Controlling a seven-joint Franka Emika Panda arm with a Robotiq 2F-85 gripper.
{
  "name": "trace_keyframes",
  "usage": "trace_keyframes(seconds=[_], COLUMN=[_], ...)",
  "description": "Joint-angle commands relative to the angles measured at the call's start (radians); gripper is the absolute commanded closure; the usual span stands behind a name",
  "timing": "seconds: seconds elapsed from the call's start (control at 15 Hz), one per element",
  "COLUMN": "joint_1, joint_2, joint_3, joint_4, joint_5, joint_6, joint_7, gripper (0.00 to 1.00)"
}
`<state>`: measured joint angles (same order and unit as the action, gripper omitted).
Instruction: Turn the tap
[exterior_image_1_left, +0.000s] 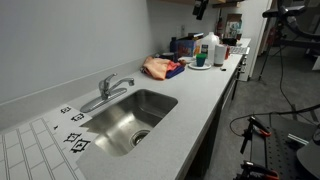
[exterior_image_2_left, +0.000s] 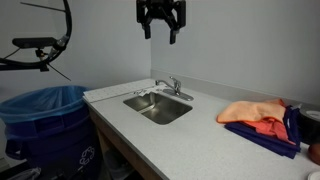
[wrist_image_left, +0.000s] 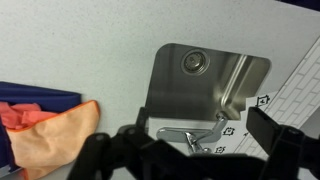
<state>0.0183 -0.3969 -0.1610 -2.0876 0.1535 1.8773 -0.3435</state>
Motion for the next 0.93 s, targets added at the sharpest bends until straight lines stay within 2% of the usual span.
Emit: trace_keyframes(seconds=[0.0, 0.33, 0.4, 0.6, 0.8, 0.87], joint_1=[0.026, 0.083, 0.107, 0.158, 0.170, 0.172], joint_2=[0.005, 0.067, 0.067, 0.152, 0.213, 0.185], joint_3=[0.026, 0.110, 0.146, 0.200, 0.227, 0.218], joint_4=[-0.106, -0.269, -0.351, -0.396, -0.386, -0.398], joint_5=[0.060, 0.086, 0.094, 0.107, 0.074, 0.078], joint_6=[0.113, 0.393, 0.496, 0.690, 0.794, 0.743], joint_7=[-0.038, -0.015, 0.006, 0.029, 0.070, 0.054], gripper=[0.00, 0.00, 0.00, 0.00, 0.00, 0.00])
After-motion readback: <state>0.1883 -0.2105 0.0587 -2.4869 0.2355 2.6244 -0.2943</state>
